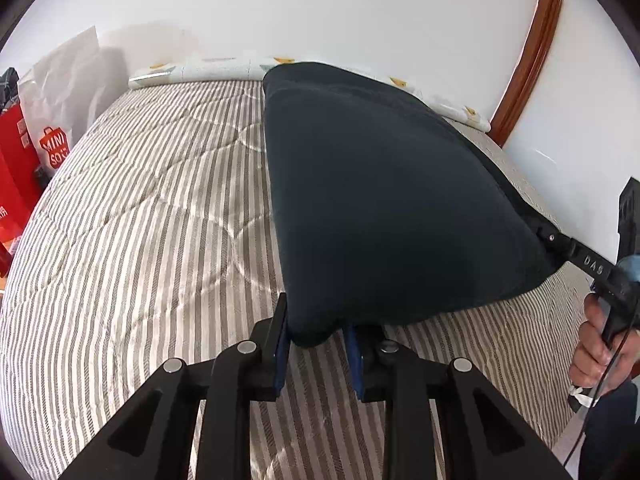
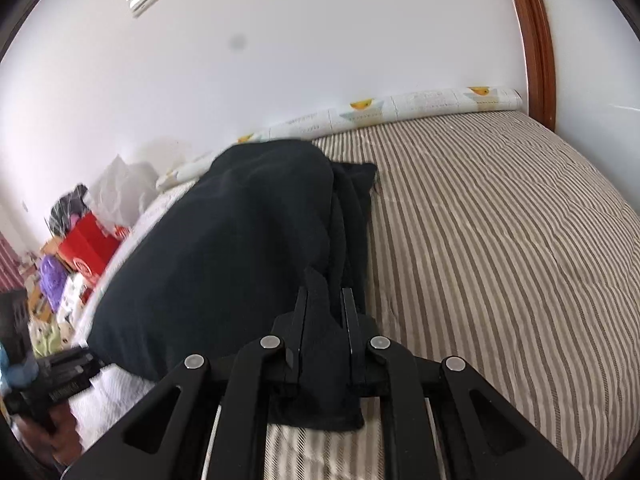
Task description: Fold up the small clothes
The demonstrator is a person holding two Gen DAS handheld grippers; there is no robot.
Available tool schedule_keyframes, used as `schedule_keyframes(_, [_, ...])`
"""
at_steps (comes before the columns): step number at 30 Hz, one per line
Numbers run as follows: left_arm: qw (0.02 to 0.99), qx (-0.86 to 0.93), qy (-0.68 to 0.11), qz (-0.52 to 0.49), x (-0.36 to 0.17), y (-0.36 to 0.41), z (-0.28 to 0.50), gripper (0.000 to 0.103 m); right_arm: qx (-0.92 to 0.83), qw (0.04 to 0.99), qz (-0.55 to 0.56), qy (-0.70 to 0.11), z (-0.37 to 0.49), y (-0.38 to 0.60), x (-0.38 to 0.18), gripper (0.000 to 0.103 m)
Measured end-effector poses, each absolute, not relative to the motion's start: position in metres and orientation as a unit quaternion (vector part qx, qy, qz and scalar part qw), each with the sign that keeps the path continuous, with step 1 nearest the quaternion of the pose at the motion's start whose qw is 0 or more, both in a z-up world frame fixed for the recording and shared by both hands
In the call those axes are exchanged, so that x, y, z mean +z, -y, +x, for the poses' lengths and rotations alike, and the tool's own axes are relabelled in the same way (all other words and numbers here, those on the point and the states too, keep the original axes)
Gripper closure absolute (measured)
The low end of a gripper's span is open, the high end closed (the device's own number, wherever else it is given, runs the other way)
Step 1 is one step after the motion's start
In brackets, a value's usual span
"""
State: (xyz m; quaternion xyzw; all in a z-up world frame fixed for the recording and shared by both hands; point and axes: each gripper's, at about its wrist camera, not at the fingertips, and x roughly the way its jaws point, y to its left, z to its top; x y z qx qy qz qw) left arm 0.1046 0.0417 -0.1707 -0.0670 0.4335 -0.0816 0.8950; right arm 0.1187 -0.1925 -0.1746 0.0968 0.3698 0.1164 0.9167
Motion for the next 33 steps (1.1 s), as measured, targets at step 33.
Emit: schedule_keyframes(33, [0.882, -0.128, -0.447, -0.074, -0.149, -0.052, 0.137, 0.042, 0.122, 0.905, 0.005, -0.407, 0.156, 0.192, -0.127, 0.086])
